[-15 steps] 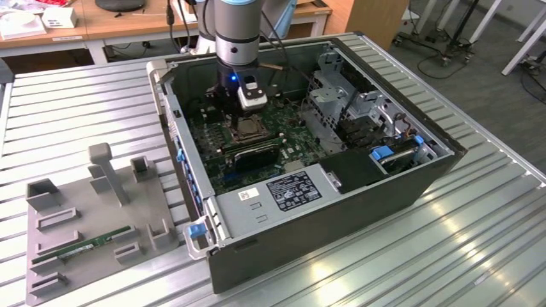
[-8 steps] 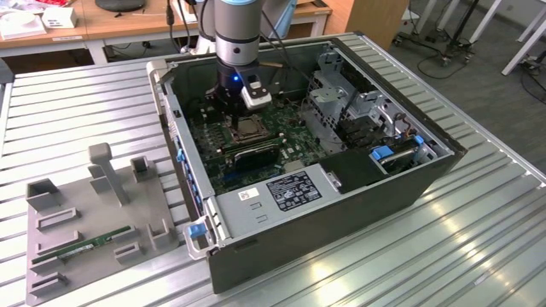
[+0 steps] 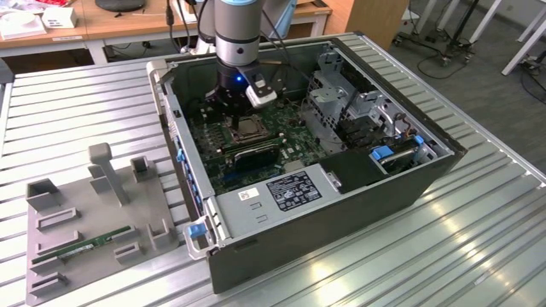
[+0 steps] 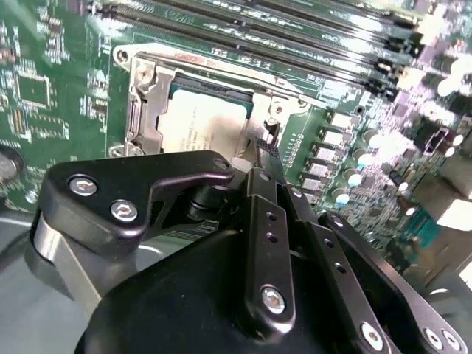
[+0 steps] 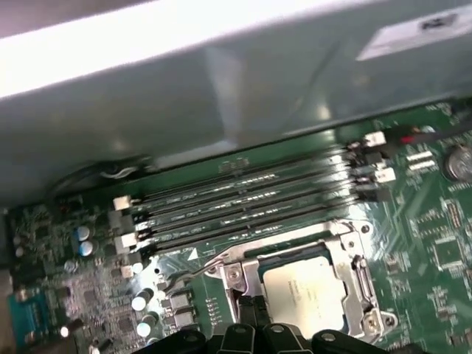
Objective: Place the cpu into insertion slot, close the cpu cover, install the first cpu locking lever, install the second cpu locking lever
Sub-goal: 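Close the cpu cover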
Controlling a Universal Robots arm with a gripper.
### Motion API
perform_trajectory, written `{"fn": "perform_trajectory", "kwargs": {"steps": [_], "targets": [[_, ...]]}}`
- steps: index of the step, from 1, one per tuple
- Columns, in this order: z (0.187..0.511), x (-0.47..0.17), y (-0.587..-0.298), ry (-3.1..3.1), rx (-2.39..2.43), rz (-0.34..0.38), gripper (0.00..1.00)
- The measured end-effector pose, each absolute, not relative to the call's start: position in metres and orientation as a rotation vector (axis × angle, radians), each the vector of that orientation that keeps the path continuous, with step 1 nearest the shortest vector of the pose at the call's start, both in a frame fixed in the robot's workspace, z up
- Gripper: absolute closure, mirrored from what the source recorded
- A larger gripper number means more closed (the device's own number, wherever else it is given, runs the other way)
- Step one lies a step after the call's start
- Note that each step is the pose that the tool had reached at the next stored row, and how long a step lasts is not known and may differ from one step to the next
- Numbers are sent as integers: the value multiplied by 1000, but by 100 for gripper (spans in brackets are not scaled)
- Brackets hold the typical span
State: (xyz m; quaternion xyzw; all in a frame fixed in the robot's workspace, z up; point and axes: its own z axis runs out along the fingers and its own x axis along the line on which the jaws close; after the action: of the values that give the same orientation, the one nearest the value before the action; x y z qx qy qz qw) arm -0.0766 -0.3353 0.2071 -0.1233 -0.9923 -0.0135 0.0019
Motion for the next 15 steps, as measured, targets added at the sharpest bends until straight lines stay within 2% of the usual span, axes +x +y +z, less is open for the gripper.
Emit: {"fn": "perform_trajectory", "kwargs": {"steps": [15], "targets": [[205, -77, -335, -3134, -19, -41, 89]]}}
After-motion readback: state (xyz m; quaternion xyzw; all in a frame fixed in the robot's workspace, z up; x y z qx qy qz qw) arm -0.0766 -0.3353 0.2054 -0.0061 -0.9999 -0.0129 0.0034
